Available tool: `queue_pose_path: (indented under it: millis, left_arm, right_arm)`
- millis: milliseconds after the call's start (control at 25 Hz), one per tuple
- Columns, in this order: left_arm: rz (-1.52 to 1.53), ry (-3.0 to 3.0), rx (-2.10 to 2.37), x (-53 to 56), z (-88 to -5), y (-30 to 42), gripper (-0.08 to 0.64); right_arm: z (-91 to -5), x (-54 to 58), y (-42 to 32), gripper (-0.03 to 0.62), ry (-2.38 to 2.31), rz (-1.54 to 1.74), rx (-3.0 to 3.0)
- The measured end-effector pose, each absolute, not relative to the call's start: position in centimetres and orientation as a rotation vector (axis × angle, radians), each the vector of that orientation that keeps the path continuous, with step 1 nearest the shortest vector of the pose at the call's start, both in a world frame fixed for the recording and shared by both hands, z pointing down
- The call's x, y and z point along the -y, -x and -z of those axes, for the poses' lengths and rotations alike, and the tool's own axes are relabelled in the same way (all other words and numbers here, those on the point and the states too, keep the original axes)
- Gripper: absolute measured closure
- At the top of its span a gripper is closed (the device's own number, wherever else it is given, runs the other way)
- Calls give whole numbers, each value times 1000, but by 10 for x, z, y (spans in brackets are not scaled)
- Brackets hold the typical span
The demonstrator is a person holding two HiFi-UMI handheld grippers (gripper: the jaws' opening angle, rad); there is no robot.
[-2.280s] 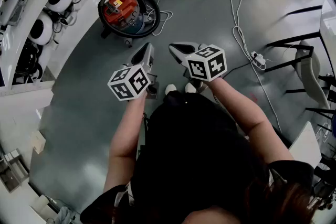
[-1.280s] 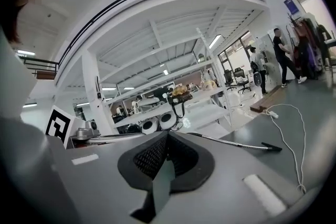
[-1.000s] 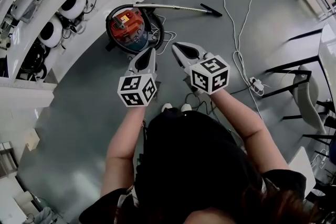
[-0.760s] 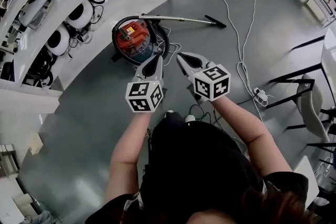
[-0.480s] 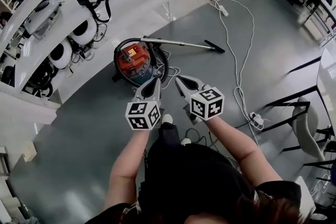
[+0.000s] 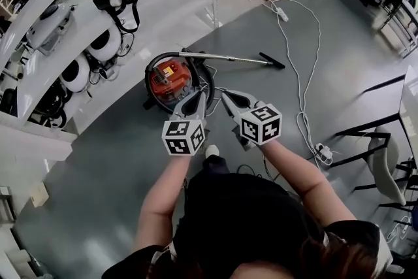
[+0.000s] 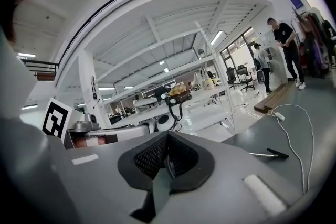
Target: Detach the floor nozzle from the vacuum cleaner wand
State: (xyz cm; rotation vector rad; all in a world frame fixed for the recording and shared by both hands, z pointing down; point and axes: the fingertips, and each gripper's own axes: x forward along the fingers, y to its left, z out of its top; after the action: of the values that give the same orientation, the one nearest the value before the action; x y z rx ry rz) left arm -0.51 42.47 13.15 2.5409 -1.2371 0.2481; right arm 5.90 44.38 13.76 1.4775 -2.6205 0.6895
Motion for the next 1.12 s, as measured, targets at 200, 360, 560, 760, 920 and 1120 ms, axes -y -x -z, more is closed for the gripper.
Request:
queue_pose_path:
  millis: [200, 360, 560, 760, 920, 1120]
  left_arm:
    - [-282, -2524, 1212, -377, -140, 18, 549]
    - [-303, -2518, 1204, -339, -144, 32, 549]
    - [-298, -2502, 1142, -300, -151, 46, 549]
    - [-356, -2520, 1119, -267, -168, 54, 549]
    - [-351, -2487, 1103, -251, -184, 54, 549]
    - [-392, -2408, 1159, -221, -199, 47, 549]
  right_arm:
    - [-145, -392, -45, 600, -1470, -729, 2603]
    - [-151, -352, -31, 600, -1443, -738, 2598]
    - [-160, -313, -14, 600, -1407, -754, 2603]
    - [-176, -280, -13, 600, -1410, -805, 2606]
    - [-195, -261, -18, 600, -1378, -852, 2580]
    - [-206, -228, -28, 600, -1303, -879, 2561]
